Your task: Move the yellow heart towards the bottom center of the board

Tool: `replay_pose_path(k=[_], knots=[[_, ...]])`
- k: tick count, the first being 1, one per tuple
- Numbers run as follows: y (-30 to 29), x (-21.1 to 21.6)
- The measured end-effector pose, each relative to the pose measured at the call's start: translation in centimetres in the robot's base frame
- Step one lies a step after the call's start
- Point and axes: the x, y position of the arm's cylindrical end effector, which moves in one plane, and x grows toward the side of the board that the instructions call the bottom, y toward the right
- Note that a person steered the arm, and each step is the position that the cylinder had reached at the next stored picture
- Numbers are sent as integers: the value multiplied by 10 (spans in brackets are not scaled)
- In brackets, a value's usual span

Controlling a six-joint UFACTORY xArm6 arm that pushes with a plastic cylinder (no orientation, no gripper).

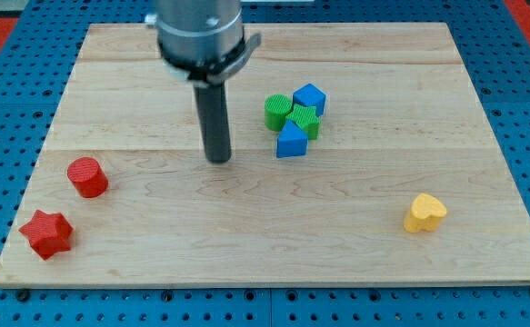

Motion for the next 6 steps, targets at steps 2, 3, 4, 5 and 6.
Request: replay_pose_path(k=[2, 3, 4, 5, 6], knots=[[158, 13], [257, 13], [298, 41], [235, 70], [179, 63]])
